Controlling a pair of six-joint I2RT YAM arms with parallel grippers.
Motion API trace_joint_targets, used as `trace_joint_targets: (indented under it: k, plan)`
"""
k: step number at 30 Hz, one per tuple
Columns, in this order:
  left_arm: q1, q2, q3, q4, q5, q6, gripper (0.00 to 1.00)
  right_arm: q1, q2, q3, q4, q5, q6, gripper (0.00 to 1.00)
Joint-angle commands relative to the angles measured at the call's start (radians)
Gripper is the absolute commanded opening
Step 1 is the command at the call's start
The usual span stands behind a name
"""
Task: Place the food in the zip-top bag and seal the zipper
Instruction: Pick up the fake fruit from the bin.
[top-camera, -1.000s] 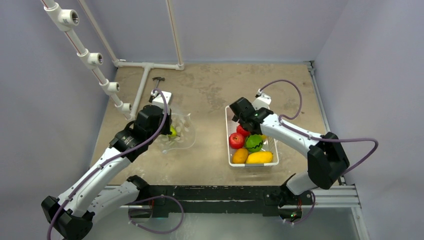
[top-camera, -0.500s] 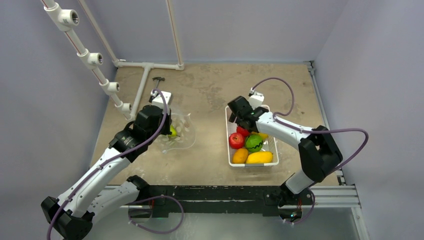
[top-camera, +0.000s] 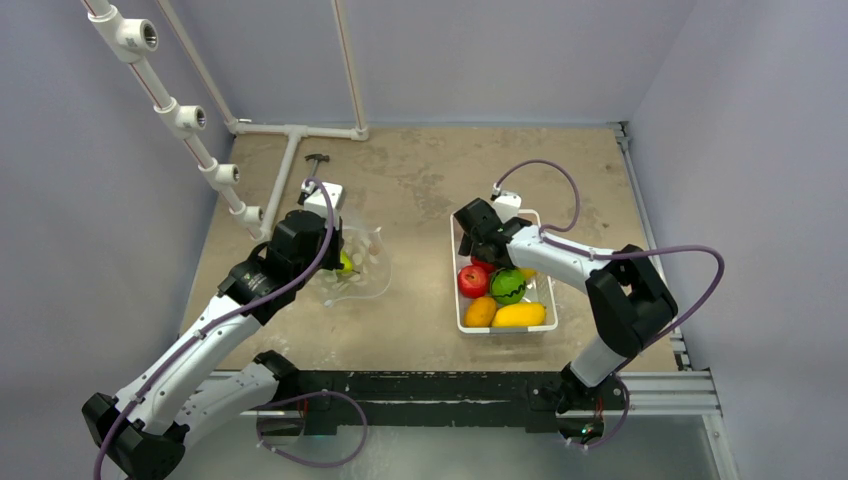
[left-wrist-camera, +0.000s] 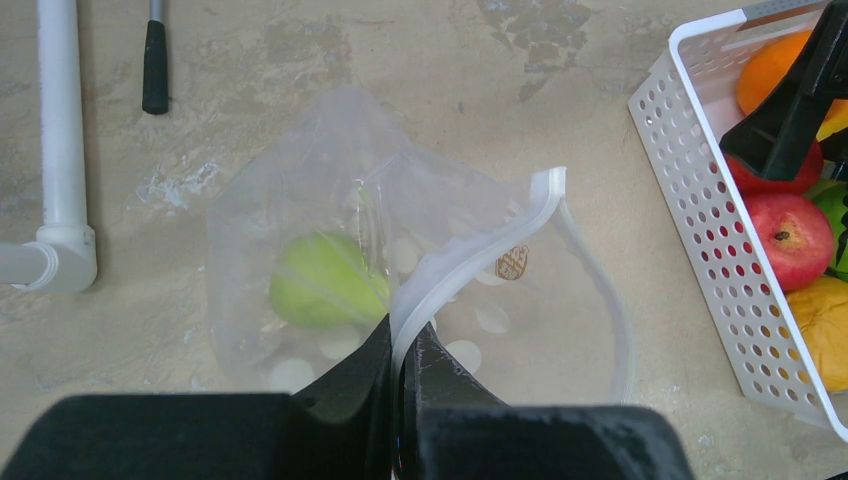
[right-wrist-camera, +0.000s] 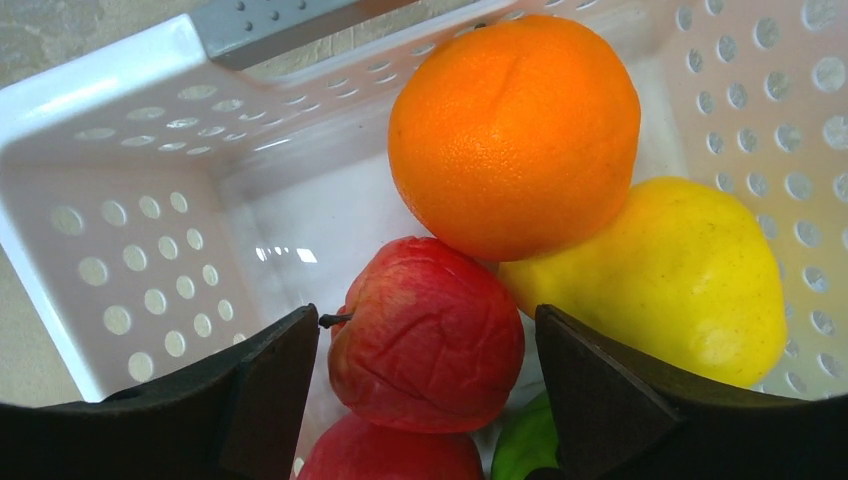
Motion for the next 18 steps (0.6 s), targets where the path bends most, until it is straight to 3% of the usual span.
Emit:
trace_joint_targets:
  k: [1, 6, 18]
  plan:
    - [0.000, -0.006, -0.003, 0.043, 0.013, 0.002, 0.00, -0.003, -0.006, -0.015, 0.016, -0.019, -0.039, 0.81]
    - [0.000, -0.006, -0.003, 0.043, 0.011, 0.002, 0.00, -0.003, -0.005, -0.017, 0.034, -0.036, -0.054, 0.73]
    - [0.000, -0.003, -0.003, 0.041, 0.008, 0.003, 0.00, -0.003, -0.047, 0.006, 0.014, -0.035, -0.066, 0.30]
